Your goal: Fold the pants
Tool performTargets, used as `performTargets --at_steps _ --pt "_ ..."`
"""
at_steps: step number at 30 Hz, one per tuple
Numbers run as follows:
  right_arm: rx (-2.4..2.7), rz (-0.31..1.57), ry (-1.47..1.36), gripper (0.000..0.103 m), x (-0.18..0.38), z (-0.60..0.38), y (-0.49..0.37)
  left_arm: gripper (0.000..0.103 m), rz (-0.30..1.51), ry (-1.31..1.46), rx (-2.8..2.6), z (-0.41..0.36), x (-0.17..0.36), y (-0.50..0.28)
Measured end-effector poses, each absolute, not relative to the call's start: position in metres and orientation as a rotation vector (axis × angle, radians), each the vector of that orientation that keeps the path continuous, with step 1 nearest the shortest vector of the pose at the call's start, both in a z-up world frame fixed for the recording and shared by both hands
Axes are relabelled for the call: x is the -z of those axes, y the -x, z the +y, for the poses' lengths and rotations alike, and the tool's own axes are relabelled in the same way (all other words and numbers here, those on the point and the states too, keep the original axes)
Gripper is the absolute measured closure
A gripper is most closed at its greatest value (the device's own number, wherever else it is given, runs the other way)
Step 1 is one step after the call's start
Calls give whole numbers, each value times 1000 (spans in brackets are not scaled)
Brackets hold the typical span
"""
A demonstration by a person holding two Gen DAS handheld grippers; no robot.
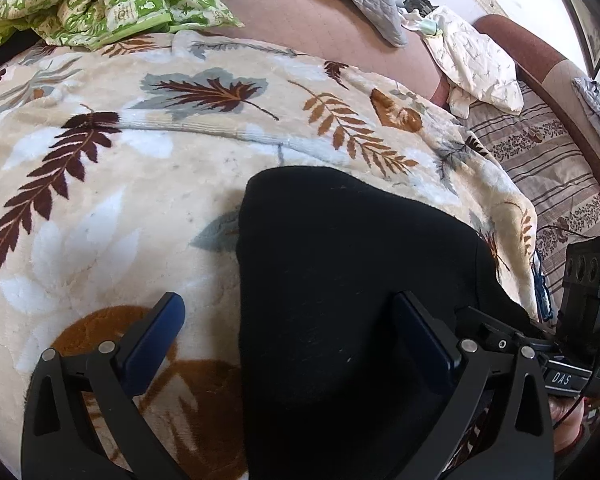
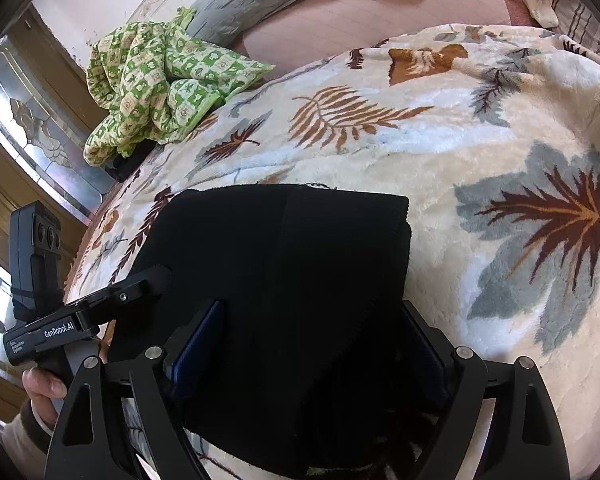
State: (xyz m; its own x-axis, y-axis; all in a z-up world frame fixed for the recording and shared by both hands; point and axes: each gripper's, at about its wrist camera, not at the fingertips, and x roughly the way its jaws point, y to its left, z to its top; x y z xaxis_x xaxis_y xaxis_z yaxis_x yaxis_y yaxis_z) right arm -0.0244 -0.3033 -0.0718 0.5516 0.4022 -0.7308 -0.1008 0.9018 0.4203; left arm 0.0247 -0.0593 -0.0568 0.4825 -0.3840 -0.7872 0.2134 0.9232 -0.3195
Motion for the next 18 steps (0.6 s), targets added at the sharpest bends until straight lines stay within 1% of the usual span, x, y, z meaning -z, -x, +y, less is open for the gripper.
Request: performTargets --at_steps 2,3,4,5,7,8,9,10,11,12,18 --pt "-300 940 -344 18 71 -302 25 1 992 185 376 -62 57 -23" --pt "-300 937 -339 23 71 -302 26 12 987 192 396 -63 57 -22" --pt "-304 932 -332 30 69 -301 27 20 987 205 424 -64 57 -21" --pt "-302 924 -320 34 68 -300 28 34 994 224 464 -65 57 -21" --pt "-303 909 -294 51 62 -297 30 39 983 211 458 -67 53 -18" --pt "-300 901 -283 53 58 -295 32 47 979 206 458 -68 50 -17" --pt "-299 891 -277 60 54 -295 33 54 974 212 460 -67 47 -16" --pt "-295 877 -272 63 48 -295 33 57 968 221 462 -64 40 -15" --pt "-298 870 -274 64 45 -295 33 61 961 222 462 -63 35 -15" --pt "-304 863 -275 65 40 -295 32 63 950 221 461 -61 29 -16" --pt "-335 807 -241 65 14 -277 11 63 901 216 404 -39 6 -35"
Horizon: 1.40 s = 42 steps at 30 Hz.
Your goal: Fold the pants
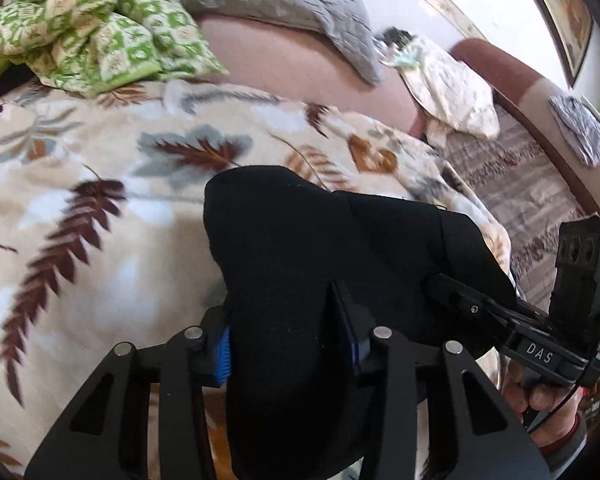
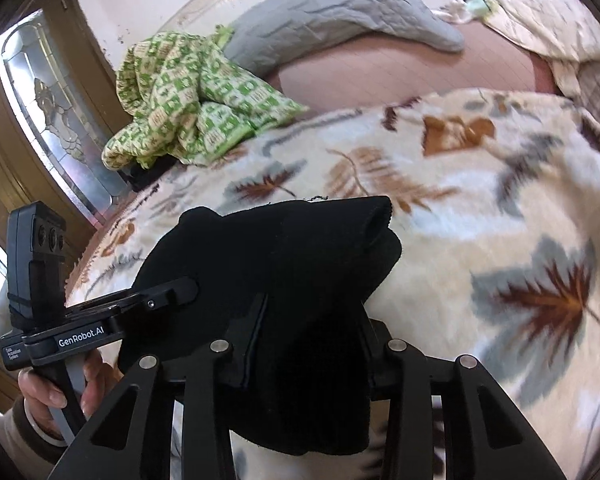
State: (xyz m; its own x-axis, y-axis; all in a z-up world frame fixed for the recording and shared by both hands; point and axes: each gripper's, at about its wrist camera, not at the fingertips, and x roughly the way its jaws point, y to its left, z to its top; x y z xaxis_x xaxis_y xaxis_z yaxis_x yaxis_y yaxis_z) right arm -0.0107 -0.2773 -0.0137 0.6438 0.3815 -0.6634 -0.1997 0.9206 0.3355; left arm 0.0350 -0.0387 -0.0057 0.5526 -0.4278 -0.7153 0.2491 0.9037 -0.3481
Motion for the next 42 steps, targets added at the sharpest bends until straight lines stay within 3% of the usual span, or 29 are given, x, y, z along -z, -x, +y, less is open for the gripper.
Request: performTargets --at_steps 7,9,11,12,24,26,28,30,37,42 --pt "-359 821 -246 64 21 -251 -37 60 961 214 311 -18 28 -70" --pt "-338 858 -231 57 34 -244 -51 47 993 232 280 -12 44 -76" --pt "-274 889 -177 47 49 -240 -58 26 985 280 259 -3 53 -76" --pt "-261 883 -170 41 52 -241 -57 22 986 296 252 1 55 -76" --pt "-252 752 -88 38 6 -246 -18 22 888 204 170 0 18 -48" --pt "-277 730 -73 41 -4 -240 -12 22 867 178 156 -3 14 -43" --pt "-301 741 -38 68 -8 -230 -8 22 849 144 147 -10 11 -38" --pt "-318 763 -9 84 -5 -221 -7 22 853 118 150 -16 14 -36" --pt "-313 856 78 86 32 -206 3 22 920 62 148 -32 43 -34" --pt "-322 857 71 86 42 -210 8 22 912 51 148 -32 36 -34"
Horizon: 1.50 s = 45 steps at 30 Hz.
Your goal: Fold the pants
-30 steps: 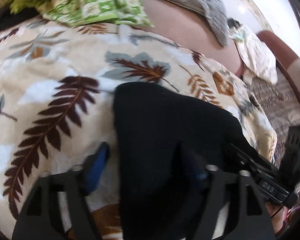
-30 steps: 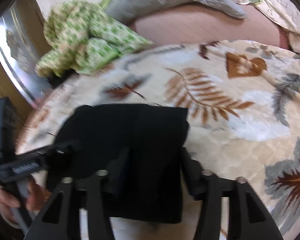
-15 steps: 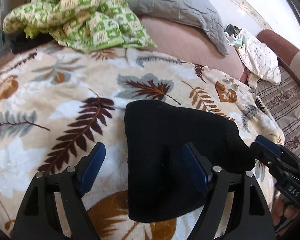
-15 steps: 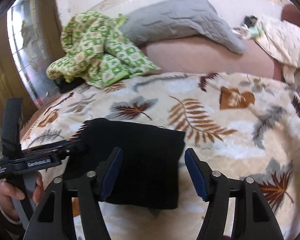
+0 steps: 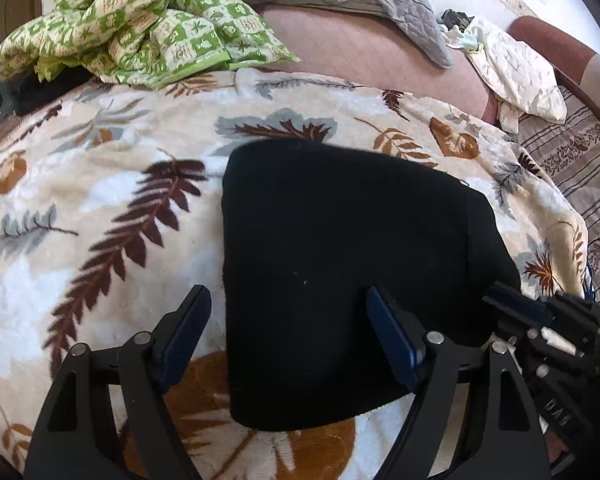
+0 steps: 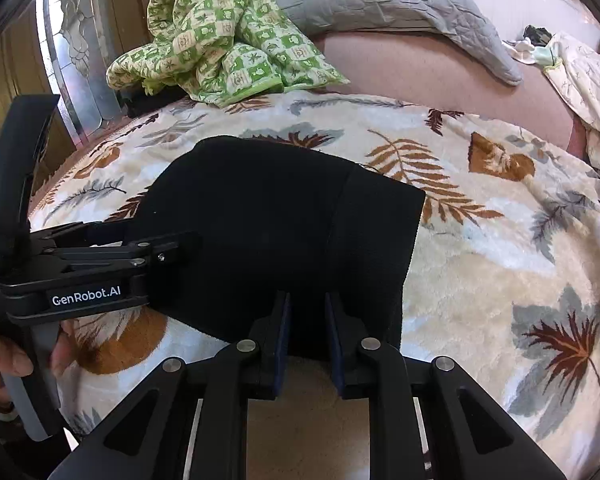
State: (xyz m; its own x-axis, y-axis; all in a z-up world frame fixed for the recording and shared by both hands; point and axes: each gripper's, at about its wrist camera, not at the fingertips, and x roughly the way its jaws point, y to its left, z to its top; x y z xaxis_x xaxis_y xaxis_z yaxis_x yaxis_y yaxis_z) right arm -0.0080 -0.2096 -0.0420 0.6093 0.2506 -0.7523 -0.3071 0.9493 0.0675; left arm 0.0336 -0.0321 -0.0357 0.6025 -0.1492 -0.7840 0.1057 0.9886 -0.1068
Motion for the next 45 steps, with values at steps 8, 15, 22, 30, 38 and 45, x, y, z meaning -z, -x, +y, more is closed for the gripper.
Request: performTargets --at_steps 8,15,22,30,38,45 --pt "-284 794 52 83 11 -209 -16 22 874 48 115 -28 24 -51" --pt "-212 812 -32 77 23 -218 -51 22 906 50 102 -30 37 -67" --pt "-201 849 -18 75 38 -219 -61 21 900 52 110 -33 42 -69" --pt "-205 858 29 68 39 -214 -58 20 906 47 108 -34 43 -69" --pt "-230 833 79 57 20 -208 -28 20 905 47 107 -35 43 -67" --pt "-254 847 148 47 29 -201 3 20 904 49 105 -35 44 -63"
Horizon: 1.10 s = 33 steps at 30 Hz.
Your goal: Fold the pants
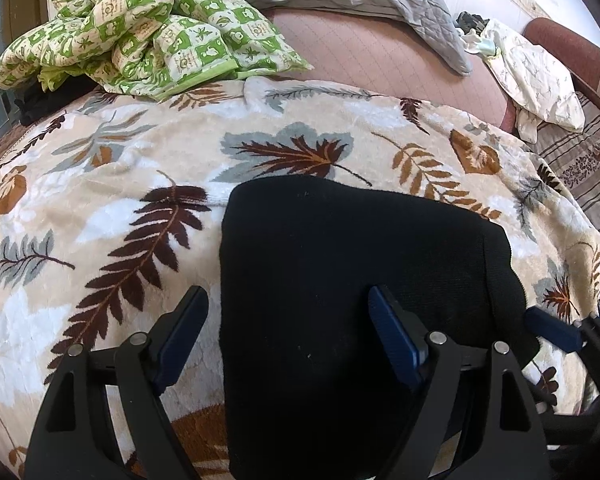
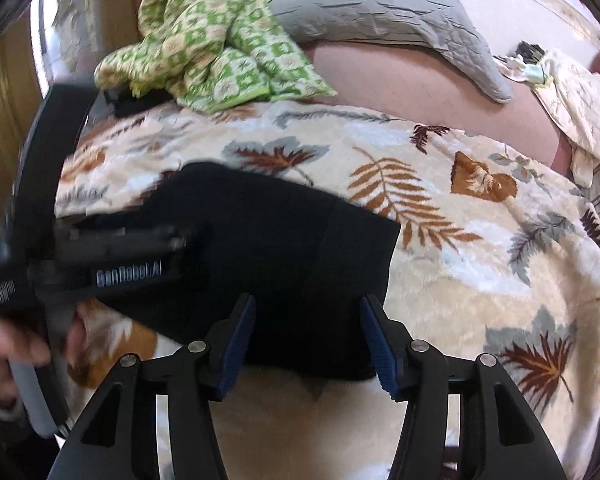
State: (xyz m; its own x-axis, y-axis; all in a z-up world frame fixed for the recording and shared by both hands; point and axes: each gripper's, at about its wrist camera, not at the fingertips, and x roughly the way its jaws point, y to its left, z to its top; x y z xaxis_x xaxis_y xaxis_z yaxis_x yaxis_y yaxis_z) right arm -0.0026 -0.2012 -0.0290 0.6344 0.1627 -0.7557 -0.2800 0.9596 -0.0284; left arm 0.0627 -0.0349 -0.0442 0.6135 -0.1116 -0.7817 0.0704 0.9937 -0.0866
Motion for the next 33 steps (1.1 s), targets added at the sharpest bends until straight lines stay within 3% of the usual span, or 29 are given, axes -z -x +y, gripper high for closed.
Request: performTargets --at_steps 6,14,24,33 --pt "-241 848 170 43 44 -202 4 20 902 45 98 -36 44 -60" --pt "-237 810 137 43 20 -206 -4 20 898 39 90 -36 44 -58" --pt "-215 890 5 36 46 -223 -38 13 889 54 77 -33 46 -59" --pt "-195 779 40 35 20 -221 -13 13 884 45 42 -34 39 -49"
